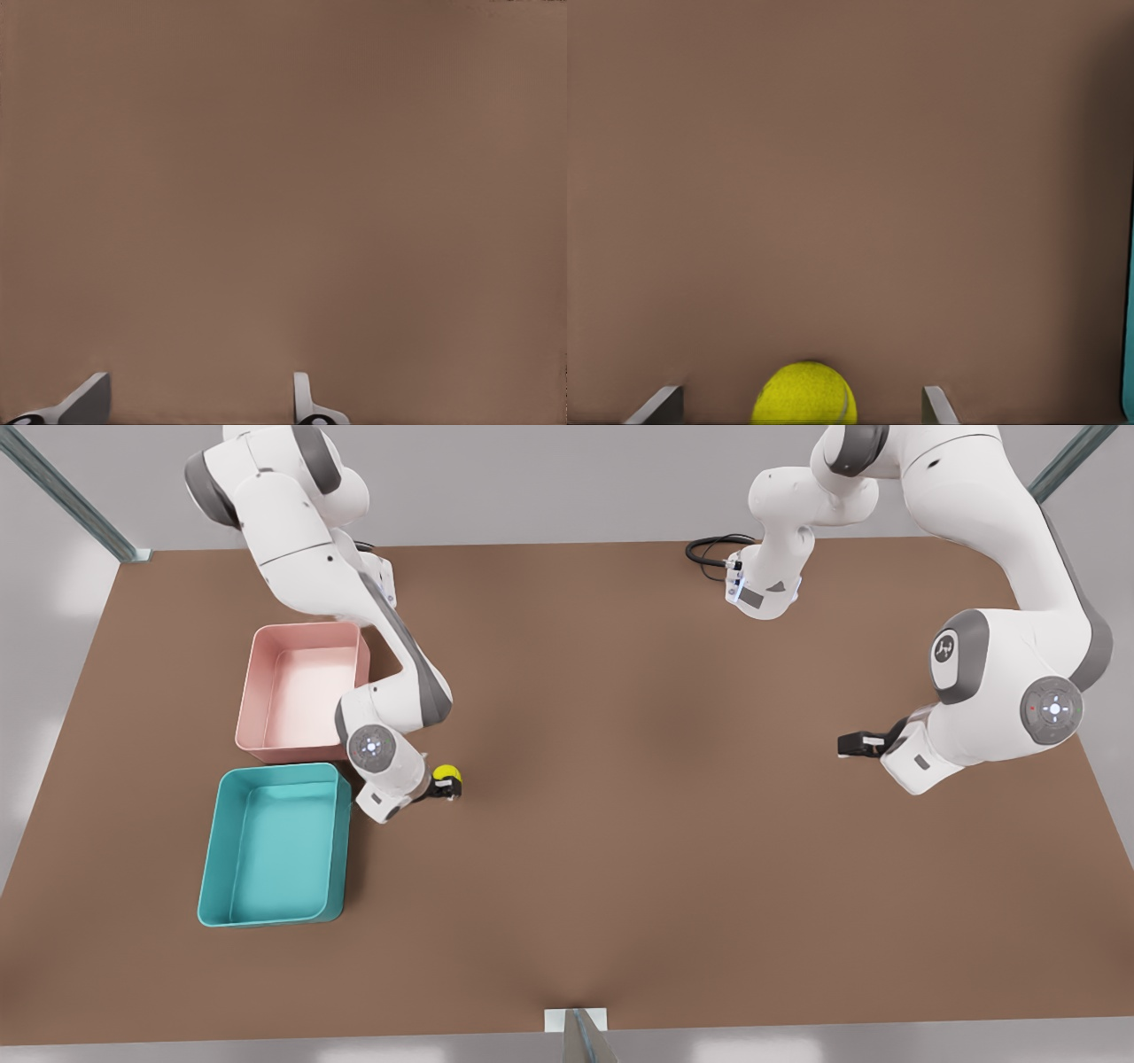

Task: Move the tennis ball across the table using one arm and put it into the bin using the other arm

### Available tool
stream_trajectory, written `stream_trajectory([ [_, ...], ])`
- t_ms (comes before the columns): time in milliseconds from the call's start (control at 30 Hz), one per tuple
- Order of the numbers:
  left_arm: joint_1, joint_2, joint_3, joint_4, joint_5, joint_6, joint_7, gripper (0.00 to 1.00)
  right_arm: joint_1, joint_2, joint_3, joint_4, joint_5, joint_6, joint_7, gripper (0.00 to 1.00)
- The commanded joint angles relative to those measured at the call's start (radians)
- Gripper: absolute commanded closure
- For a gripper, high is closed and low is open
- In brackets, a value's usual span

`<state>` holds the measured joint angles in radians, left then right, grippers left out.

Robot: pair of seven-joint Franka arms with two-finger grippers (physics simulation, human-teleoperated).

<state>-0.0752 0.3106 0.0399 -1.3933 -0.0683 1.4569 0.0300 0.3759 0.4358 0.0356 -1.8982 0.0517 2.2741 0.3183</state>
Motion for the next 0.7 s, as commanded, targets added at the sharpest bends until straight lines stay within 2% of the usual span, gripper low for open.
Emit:
stream_trajectory([
  [0,0.000,-0.001,0.000,0.000,0.001,-0.015,-0.271,0.00,0.014,-0.008,0.004,-0.044,0.002,0.180,0.150,0.00],
  [367,0.000,0.001,0.000,-0.001,0.001,-0.016,-0.272,0.00,0.037,-0.023,0.012,-0.188,-0.001,0.282,0.145,0.00],
  [667,0.000,0.001,0.000,-0.001,0.001,-0.018,-0.272,0.00,0.037,-0.003,0.012,-0.208,-0.001,0.297,0.143,0.00],
])
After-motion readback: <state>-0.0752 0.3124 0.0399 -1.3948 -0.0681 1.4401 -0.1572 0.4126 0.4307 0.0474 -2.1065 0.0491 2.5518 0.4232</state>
